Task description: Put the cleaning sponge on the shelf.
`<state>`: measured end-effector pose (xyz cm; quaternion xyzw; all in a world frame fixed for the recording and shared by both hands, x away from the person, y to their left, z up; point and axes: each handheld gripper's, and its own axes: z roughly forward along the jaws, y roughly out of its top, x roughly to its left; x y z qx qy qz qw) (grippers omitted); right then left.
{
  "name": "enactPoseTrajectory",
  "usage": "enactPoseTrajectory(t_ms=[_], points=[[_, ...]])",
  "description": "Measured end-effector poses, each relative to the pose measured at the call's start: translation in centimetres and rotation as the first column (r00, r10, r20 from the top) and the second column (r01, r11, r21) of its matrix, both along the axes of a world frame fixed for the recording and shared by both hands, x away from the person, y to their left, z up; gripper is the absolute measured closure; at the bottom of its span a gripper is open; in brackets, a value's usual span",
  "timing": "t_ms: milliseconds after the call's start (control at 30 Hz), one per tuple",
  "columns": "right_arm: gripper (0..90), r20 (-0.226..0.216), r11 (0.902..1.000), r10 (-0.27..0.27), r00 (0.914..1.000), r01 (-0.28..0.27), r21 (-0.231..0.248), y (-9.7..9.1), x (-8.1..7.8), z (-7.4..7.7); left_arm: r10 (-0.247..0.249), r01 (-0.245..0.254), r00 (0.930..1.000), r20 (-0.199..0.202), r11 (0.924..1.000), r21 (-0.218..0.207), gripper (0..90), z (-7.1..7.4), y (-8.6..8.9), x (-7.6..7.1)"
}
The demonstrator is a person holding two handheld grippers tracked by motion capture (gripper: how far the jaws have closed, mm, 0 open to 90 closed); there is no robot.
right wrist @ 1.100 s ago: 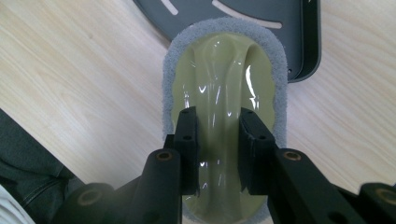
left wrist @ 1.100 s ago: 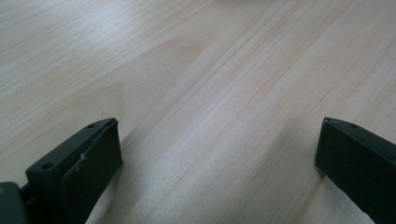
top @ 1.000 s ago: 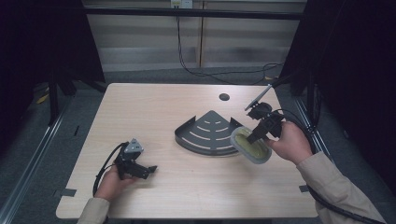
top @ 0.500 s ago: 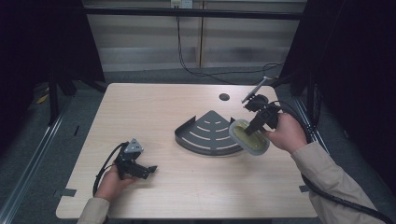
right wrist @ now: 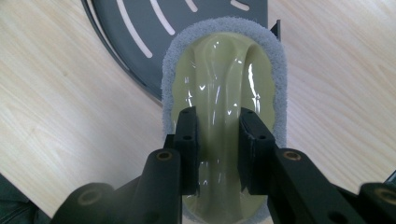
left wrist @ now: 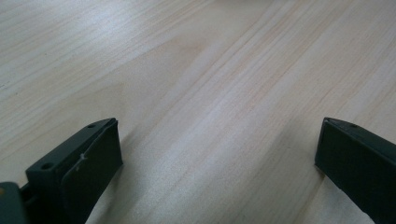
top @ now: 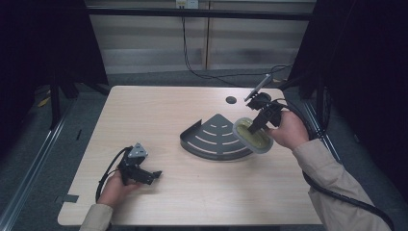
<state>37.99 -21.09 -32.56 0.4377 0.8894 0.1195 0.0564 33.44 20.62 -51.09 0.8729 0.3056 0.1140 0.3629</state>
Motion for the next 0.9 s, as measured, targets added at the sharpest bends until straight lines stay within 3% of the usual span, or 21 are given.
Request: enactPoseTrajectory(t_ms=[900], points=[[72.4, 0.026, 0.9997, 0.018, 0.9995, -0.018, -0.017, 0.8, 3.3, -0.7, -0.005, 0.005, 1.0000, -0.002, 1.0000, 0.005, 0.0, 0.0, 0.0, 0.0]])
